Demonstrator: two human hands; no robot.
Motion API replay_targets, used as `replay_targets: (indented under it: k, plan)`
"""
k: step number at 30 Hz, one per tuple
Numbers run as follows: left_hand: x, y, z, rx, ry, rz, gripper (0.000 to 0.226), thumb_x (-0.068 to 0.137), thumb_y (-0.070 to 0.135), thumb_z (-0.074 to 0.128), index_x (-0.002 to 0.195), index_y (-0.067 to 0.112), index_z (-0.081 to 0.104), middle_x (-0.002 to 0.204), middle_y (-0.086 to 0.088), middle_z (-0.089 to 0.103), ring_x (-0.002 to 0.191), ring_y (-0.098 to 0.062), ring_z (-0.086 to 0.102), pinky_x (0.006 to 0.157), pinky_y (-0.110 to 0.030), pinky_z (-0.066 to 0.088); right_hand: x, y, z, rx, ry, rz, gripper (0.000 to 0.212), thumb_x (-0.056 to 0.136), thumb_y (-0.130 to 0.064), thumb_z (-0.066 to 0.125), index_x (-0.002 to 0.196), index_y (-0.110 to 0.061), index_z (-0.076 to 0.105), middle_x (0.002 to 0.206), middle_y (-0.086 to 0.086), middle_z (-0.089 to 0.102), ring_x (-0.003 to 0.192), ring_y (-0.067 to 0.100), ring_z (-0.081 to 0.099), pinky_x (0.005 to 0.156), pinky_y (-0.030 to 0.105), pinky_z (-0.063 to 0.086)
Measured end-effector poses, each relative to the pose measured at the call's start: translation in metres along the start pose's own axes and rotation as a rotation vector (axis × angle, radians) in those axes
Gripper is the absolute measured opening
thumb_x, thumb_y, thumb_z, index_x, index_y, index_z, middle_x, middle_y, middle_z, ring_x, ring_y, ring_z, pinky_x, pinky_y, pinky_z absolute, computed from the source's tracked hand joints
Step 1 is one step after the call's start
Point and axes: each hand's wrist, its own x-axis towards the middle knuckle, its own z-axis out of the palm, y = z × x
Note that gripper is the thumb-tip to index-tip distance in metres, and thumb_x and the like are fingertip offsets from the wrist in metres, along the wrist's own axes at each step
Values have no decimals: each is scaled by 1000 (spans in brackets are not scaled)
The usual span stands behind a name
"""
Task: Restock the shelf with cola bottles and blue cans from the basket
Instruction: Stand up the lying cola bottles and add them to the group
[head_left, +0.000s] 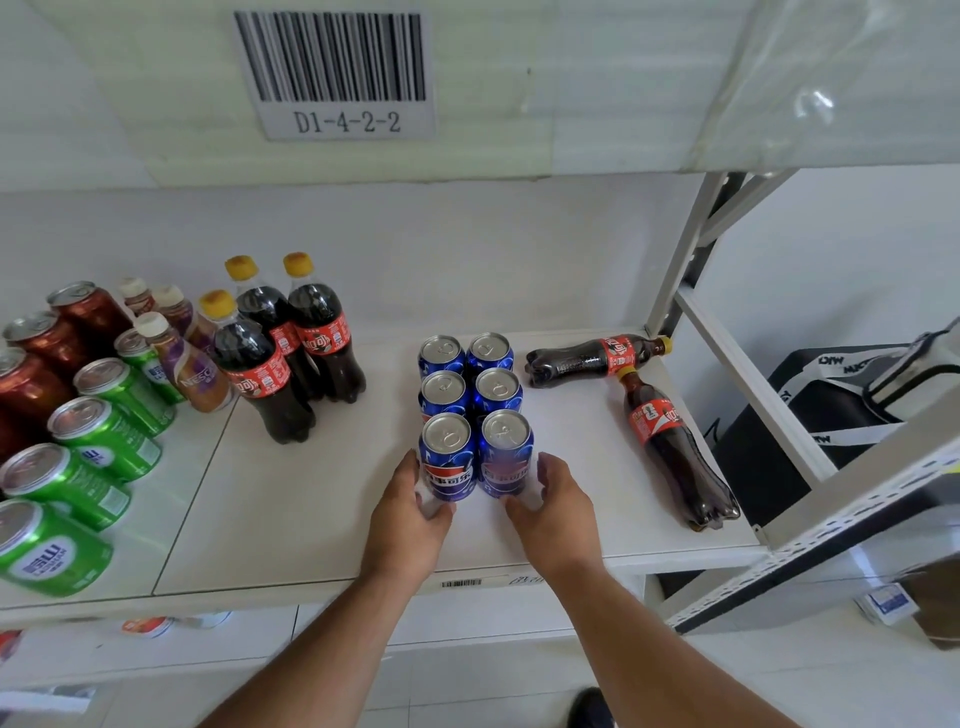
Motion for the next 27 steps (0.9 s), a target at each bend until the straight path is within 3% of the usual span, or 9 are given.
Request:
replay_targets:
  k: [2, 5, 10, 13, 19, 23, 27]
  plan:
    - [-7, -4, -6, 47, 3, -45, 83, 95, 21, 76, 162, 33, 29, 166, 6, 40, 147, -23, 47, 117, -45, 46, -6, 1, -10, -26, 6, 27, 70, 98, -30, 72, 158, -25, 36, 159, -3, 49, 139, 23, 55, 110, 38, 50]
    - [-22, -9, -14, 52, -10, -65, 77, 97, 22, 73, 162, 25, 32, 165, 1, 42, 147, -25, 48, 119, -43, 44, -17, 4, -27, -56, 53, 34, 67, 98, -34, 70, 156, -27, 38, 158, -3, 51, 138, 22, 56, 109, 38, 51]
    - [-48, -7, -19, 100, -43, -32, 54, 97, 20, 73, 147, 17, 54, 145, -2, 63, 133, -19, 60, 113, -38, 48, -36, 6, -60, -148, 165, 36, 62, 98, -42, 68, 152, -23, 45, 152, -1, 58, 133, 20, 59, 108, 38, 52]
    - [-67, 10, -13, 87, -142, 17, 45, 96, 20, 74, 139, 22, 59, 131, 6, 69, 123, -13, 65, 110, -35, 51, -42, 3, -78, -201, 156, 42, 63, 97, -45, 67, 152, -23, 45, 152, 0, 57, 130, 22, 62, 107, 40, 53]
    - [-79, 73, 10, 126, -260, 182, 53, 100, 34, 69, 148, 38, 47, 135, 20, 56, 126, -10, 58, 105, -32, 51, -42, -1, -111, -256, 152, 15, 60, 98, -44, 66, 150, -20, 48, 145, 2, 61, 123, 25, 64, 101, 39, 53]
    - [-73, 109, 26, 142, -250, 251, 59, 99, 34, 68, 153, 35, 43, 151, 11, 54, 137, -10, 54, 114, -38, 49, -37, 2, -138, -298, 176, -37, 51, 96, -45, 66, 139, -20, 54, 126, 3, 69, 108, 27, 66, 87, 35, 54]
    - [-66, 137, 43, 171, -213, 249, 61, 98, 37, 69, 153, 35, 43, 152, 7, 54, 140, -14, 53, 115, -42, 48, -33, 11, -167, -279, 153, -56, 50, 94, -43, 66, 137, -21, 53, 117, 3, 70, 98, 25, 68, 83, 36, 58]
